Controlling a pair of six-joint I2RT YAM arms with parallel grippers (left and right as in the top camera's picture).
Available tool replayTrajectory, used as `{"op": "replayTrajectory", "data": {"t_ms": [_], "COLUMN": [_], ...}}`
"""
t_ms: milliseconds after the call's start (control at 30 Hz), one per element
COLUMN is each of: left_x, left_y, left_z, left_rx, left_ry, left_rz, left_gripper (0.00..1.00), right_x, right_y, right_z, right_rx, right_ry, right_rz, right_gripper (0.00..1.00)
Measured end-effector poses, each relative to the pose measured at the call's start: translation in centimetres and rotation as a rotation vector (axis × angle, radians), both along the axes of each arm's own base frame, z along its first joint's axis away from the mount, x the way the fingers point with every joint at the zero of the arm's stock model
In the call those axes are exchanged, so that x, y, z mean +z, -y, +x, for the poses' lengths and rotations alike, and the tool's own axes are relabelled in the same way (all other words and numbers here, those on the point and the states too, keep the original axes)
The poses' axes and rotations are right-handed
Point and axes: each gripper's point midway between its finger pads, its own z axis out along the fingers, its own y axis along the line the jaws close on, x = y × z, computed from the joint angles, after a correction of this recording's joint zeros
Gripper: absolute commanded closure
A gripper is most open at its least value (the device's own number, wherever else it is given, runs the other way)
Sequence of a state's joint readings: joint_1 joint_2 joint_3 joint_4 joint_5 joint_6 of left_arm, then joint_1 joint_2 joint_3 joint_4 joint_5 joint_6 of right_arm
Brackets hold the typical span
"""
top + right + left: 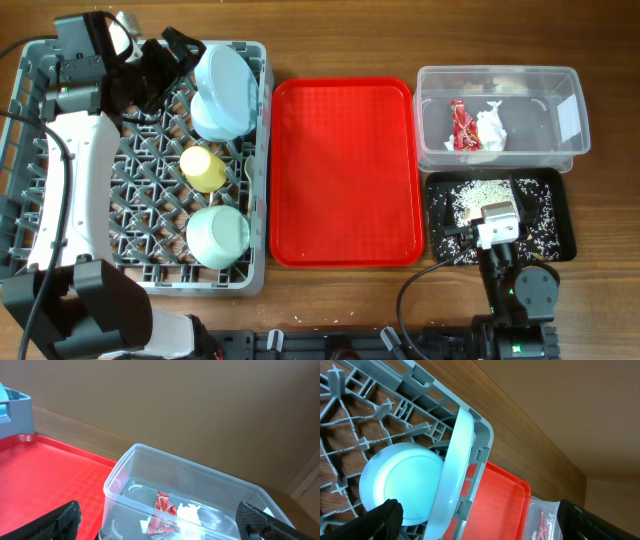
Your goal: Sort waste into correct bins and load items into the dishwasher rack
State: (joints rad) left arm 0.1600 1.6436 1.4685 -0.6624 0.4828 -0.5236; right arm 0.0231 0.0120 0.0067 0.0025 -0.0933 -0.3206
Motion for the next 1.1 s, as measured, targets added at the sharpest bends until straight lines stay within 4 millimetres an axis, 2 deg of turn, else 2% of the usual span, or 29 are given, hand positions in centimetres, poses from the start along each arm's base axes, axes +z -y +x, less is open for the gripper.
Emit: {"op": "replayTrajectory", "data": {"t_ms": [233, 300, 333, 367, 400, 433, 467, 533, 567, 600, 633, 667, 700, 733, 767, 833, 933, 1000, 1100], "left_x": [-0.1, -0.1, 1.2, 2.9, 5.8, 10.2, 13.4, 20.1, 21.9, 23.6, 24.3, 24.3, 23.0, 20.6, 19.1, 15.1, 11.9, 12.4, 11.5], "left_y": [0.0, 0.1, 0.3, 0.4, 0.6, 1.0, 1.5, 3.8, 4.6, 5.3, 5.6, 5.6, 5.4, 5.2, 5.0, 4.5, 4.1, 3.9, 3.3], "left_z": [-0.1, -0.9, -2.1, -2.9, -4.1, -6.4, -8.3, -14.4, -16.9, -20.4, -23.5, -25.2, -26.9, -28.4, -28.8, -28.2, -26.1, -25.3, -24.9], "left_rx": [0.0, 0.002, 0.004, 0.005, 0.005, 0.004, -0.001, -0.041, -0.058, -0.071, -0.069, -0.064, -0.052, -0.038, -0.027, 0.001, 0.035, 0.056, 0.111], "left_ry": [-0.003, -0.03, -0.021, 0.016, 0.086, 0.206, 0.297, 0.515, 0.588, 0.679, 0.745, 0.778, 0.798, 0.793, 0.791, 0.792, 0.917, 1.068, 1.226], "left_rz": [-0.001, -0.003, 0.001, 0.009, 0.02, 0.04, 0.054, 0.08, 0.088, 0.099, 0.108, 0.113, 0.122, 0.129, 0.135, 0.147, 0.156, 0.157, 0.161], "left_gripper": [0.0, 0.0, 0.0, 0.0, 0.0, 0.0, 0.0, 0.0, 0.0, 0.0, 0.0, 0.0, 0.0, 0.0, 0.0, 0.0, 0.0, 0.0, 0.0], "right_x": [0.0, 0.0, 0.0, 0.0, 0.0, 0.0, 0.0, 0.0, 0.0, 0.0, 0.0, 0.0, 0.0, 0.0, 0.0, 0.0, 0.0, 0.0, 0.0], "right_y": [0.0, 0.0, 0.0, 0.0, 0.0, 0.0, 0.0, 0.0, 0.0, 0.0, 0.0, 0.0, 0.0, 0.0, 0.0, 0.0, 0.0, 0.0, 0.0], "right_z": [0.0, 0.0, 0.0, 0.0, 0.0, 0.0, 0.0, 0.0, 0.0, 0.0, 0.0, 0.0, 0.0, 0.0, 0.0, 0.0, 0.0, 0.0, 0.0], "right_rx": [0.0, 0.0, 0.0, 0.0, 0.0, 0.0, 0.0, 0.0, 0.0, 0.0, 0.0, 0.0, 0.0, 0.0, 0.0, 0.0, 0.0, 0.0, 0.0], "right_ry": [0.0, 0.001, 0.0, 0.0, 0.0, 0.0, 0.001, 0.001, 0.0, 0.001, 0.001, 0.0, 0.0, 0.001, 0.0, 0.0, -0.001, 0.0, -0.001], "right_rz": [0.0, 0.0, 0.0, 0.0, 0.0, 0.0, 0.0, 0.0, 0.0, 0.0, 0.0, 0.0, 0.0, 0.0, 0.0, 0.0, 0.0, 0.0, -0.003], "right_gripper": [0.0, 0.0, 0.0, 0.0, 0.0, 0.0, 0.0, 0.0, 0.0, 0.0, 0.0, 0.0, 0.0, 0.0, 0.0, 0.0, 0.0, 0.0, 0.0]}}
